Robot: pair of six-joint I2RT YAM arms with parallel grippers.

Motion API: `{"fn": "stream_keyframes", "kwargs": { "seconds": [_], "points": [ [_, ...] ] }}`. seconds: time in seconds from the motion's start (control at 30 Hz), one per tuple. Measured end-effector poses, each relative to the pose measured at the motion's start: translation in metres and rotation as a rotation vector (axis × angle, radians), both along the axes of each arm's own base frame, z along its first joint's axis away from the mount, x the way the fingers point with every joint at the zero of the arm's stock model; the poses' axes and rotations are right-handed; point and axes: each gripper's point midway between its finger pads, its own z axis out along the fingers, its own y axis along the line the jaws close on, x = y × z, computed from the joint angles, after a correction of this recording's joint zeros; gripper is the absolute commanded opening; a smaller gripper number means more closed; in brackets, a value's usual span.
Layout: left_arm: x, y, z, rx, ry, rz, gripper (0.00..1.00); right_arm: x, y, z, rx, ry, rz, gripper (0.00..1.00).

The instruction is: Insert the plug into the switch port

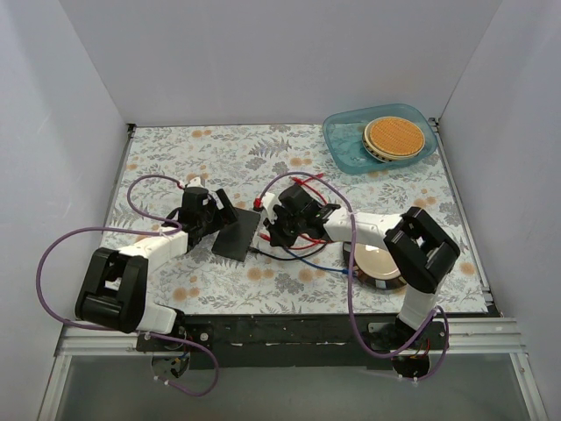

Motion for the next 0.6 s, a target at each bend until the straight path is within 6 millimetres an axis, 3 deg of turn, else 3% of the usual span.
{"fn": "stream_keyframes", "kwargs": {
  "seconds": [0.3,0.6],
  "points": [
    [-0.003,-0.005,-0.009,-0.020,0.018,-0.023,0.80,-0.003,0.005,-0.028,-0.060,0.025,0.007,0.01],
    [-0.003,-0.007,-0.012,-0.024,0.022,-0.029,0.80,0.004,0.014,-0.028,-0.067,0.014,-0.011,0.01]
  ]
}}
